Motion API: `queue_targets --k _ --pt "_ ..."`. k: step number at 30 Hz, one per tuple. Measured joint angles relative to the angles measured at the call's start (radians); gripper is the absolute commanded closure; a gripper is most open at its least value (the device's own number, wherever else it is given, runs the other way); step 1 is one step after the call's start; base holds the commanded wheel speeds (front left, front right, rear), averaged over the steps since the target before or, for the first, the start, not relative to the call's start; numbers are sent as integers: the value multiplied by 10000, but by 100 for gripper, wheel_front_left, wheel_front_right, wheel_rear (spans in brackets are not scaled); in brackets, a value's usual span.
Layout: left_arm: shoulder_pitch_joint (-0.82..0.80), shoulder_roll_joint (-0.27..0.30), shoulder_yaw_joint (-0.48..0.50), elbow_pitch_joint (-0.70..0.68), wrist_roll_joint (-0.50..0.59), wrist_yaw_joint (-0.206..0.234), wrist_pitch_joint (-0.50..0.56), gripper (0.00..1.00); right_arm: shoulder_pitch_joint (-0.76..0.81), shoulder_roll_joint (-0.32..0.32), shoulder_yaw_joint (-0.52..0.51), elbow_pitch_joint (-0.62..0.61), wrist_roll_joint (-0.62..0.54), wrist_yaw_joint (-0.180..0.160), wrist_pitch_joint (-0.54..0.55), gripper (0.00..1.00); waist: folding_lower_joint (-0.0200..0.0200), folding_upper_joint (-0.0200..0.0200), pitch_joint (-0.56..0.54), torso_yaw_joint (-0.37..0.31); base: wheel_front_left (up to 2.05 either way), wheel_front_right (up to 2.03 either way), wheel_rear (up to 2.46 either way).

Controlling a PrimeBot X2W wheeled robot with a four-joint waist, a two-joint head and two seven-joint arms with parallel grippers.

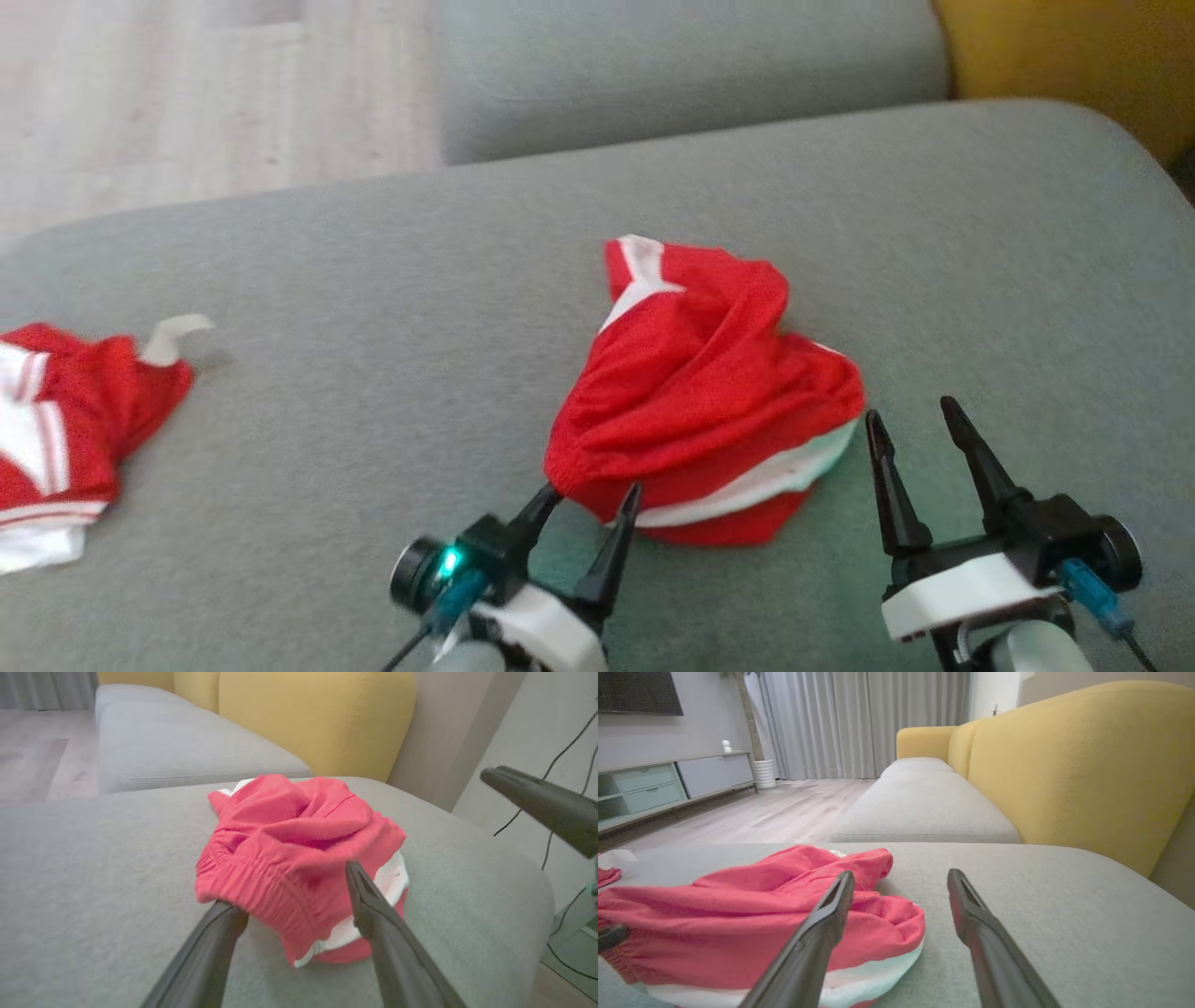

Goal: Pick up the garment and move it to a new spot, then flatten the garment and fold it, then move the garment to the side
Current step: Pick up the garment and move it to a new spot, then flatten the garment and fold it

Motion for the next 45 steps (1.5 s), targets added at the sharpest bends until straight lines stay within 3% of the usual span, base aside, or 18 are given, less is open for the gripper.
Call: queue_targets --k 12,19,27,32,45 --pt "1777 355 794 479 -349 -240 29 0 460 8 -174 -33 0 0 0 0 0 0 -822 1118 0 0 0" --pt "2787 506 2963 -2299 1193 405 15 0 859 15 -412 -94 0 0 0 0 2 0 -1094 1435 0 0 0" --pt "4906 88 4966 -4266 3335 878 12 0 2035 29 -500 -481 328 0 2 0 0 0 -1614 1646 0 0 0" --pt "5180 67 5227 -4454 4291 857 0 0 2562 38 -510 -756 522 0 2 0 1 0 -1716 1660 0 0 0" --pt "5567 -257 5624 -4320 4577 205 0 0 2892 65 -203 -1072 545 0 2 0 2 0 -1697 1515 0 0 0"
